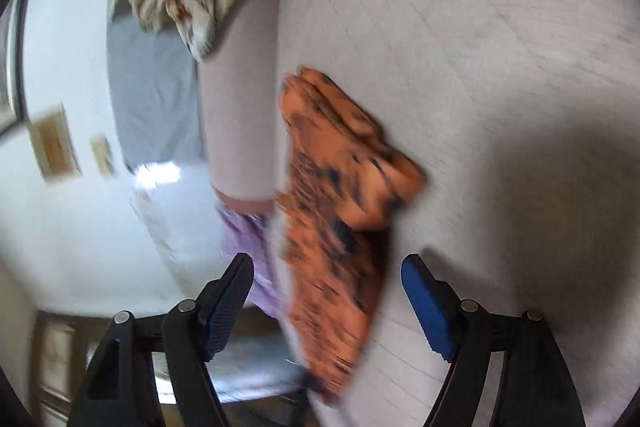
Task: Fold small clothes
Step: 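Grasp the folded edge with the right gripper and fold it over again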
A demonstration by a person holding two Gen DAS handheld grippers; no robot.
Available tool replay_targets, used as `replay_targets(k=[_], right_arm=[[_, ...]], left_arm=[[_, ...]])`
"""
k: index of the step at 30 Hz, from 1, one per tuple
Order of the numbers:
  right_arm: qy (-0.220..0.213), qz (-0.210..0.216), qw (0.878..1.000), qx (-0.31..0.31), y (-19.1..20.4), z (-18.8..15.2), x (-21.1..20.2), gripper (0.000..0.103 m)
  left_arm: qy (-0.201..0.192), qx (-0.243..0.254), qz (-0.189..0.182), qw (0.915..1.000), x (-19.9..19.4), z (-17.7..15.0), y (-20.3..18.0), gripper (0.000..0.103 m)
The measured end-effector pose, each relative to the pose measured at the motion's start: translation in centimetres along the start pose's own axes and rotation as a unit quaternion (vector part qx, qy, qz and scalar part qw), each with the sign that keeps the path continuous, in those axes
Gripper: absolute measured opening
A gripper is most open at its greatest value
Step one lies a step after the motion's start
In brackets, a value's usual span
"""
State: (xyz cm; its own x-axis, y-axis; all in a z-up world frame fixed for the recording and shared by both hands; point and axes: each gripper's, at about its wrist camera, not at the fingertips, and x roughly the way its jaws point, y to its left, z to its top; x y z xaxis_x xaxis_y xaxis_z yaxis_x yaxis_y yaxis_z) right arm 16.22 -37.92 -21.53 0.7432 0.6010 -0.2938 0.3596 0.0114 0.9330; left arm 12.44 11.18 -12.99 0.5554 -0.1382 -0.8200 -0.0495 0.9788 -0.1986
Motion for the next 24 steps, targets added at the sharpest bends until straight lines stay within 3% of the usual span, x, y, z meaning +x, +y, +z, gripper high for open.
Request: replay_targets(k=[2,3,4,6,8,9,11,12,14,15,16,18,20,22,24], right_arm=[[-0.016,-0.013,1.0,-0.007,0.6,1.2,1.6,0.077],[-0.032,-0.042,0.999,0.015,0.1,1.9,2.1,0.058],[-0.034,-0.063,0.997,0.019,0.2,2.6,2.2,0.024],[-0.053,-0.124,0.988,-0.071,3.2,2.7,1.4,0.015],[-0.06,-0.171,0.953,-0.245,8.7,0.8,1.5,0.015],[-0.048,-0.186,0.94,-0.283,9.6,0.1,1.9,0.015],[-0.006,-0.288,0.897,-0.334,8.5,-0.1,3.9,0.024],[0.011,-0.33,0.884,-0.331,7.0,0.4,4.5,0.031],[0.007,-0.287,0.913,-0.291,5.2,1.4,3.1,0.032],[-0.01,-0.28,0.92,-0.274,5.2,1.8,1.9,0.042],[-0.028,-0.286,0.92,-0.268,5.7,1.9,1.0,0.061],[-0.068,-0.28,0.915,-0.284,7.4,1.4,-0.6,0.064],[-0.083,-0.245,0.915,-0.31,9.5,0.5,-2.0,0.065],[-0.066,-0.201,0.919,-0.332,10.9,-0.1,-2.6,0.075],[0.001,-0.153,0.918,-0.365,12.3,-1.0,-0.1,0.081]], left_arm=[[-0.003,0.006,0.006,1.0,0.2,-0.2,0.0,0.069],[-0.004,0.018,0.012,0.9998,0.1,-0.5,-0.3,0.069],[-0.003,0.027,0.016,0.9995,0.1,-0.6,-0.5,0.069],[-0.002,0.038,0.019,0.9991,0.0,-0.8,-0.7,0.069],[-0.003,0.039,0.017,0.9991,0.0,-0.8,-0.5,0.069],[-0.003,0.042,0.02,0.9989,0.1,-0.9,-0.5,0.069],[-0.002,0.043,0.025,0.9988,0.0,-0.8,-0.6,0.069],[0.001,0.041,0.025,0.9988,0.0,-0.7,-0.6,0.069],[0.006,0.032,0.02,0.9993,-0.6,-0.4,-0.6,0.069],[0.0,0.027,0.014,0.9995,-1.2,-0.2,-0.5,0.069],[-0.01,0.024,0.01,0.9996,-1.9,0.0,-0.6,0.069],[-0.036,0.029,-0.001,0.9989,-3.3,0.3,-0.7,0.07],[-0.055,0.038,0.011,0.9977,-3.6,0.2,-0.8,0.078],[-0.018,0.045,0.04,0.9981,-1.7,-0.1,-0.7,0.08],[0.027,0.049,0.064,0.9964,0.9,-0.8,-0.1,0.082]])
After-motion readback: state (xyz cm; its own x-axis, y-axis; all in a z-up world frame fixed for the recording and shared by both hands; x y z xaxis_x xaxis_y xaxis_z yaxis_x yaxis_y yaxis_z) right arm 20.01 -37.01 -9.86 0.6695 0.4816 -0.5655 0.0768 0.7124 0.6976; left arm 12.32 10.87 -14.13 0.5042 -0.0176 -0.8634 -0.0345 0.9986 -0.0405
